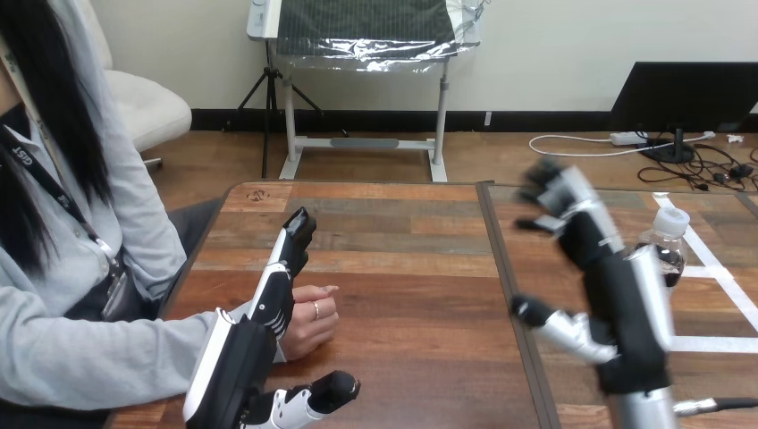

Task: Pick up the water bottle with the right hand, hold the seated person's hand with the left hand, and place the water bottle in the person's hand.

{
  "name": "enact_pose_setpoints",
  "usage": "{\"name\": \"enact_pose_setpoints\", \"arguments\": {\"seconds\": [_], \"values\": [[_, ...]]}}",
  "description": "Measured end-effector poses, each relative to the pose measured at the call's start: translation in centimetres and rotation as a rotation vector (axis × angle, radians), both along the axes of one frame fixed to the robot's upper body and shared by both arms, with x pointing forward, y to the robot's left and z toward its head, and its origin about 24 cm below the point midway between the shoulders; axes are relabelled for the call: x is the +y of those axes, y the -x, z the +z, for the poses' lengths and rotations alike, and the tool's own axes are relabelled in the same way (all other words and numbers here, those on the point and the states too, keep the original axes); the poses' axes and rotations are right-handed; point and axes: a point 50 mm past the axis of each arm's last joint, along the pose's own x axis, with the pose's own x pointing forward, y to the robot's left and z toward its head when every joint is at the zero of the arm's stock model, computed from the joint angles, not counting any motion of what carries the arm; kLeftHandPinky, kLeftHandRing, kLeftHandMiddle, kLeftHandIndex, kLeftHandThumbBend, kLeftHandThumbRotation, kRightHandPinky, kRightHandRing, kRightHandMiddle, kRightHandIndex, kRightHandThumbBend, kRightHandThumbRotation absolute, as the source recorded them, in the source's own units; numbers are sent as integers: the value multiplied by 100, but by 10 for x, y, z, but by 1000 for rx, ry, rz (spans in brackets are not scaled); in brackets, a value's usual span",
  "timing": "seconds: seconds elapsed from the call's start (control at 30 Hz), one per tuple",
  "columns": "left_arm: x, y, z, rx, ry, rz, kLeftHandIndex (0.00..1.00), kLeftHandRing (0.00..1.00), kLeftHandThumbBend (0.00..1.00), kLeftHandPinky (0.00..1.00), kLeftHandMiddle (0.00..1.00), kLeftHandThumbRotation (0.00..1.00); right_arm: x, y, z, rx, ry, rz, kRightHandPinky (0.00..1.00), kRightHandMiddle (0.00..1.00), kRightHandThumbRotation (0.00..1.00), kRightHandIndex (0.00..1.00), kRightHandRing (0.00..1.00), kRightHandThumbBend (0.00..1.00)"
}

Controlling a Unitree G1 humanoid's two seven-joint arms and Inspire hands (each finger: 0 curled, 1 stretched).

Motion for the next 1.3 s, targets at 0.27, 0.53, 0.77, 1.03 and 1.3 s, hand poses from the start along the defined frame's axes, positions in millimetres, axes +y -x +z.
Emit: {"name": "enact_pose_setpoints", "arguments": {"seconds": [0.27,0.53,0.77,1.03,1.3], "values": [[2,0,0,1,12,6,100,100,100,100,100,70,-11,-5,6,-34,-39,-82,78,93,61,96,90,100],[3,0,0,4,12,6,100,100,100,100,100,71,-22,-5,5,-36,-75,-170,80,93,55,98,91,100],[2,0,0,5,11,4,100,100,100,100,100,71,-32,-2,2,-29,-103,-248,80,92,52,99,92,100],[2,0,0,5,11,0,100,100,100,100,100,72,-41,2,0,-28,-127,-341,80,93,52,100,92,100],[3,0,0,6,12,-4,100,100,100,100,100,70,-47,7,-4,-19,-144,-407,85,95,51,100,95,100]]}}
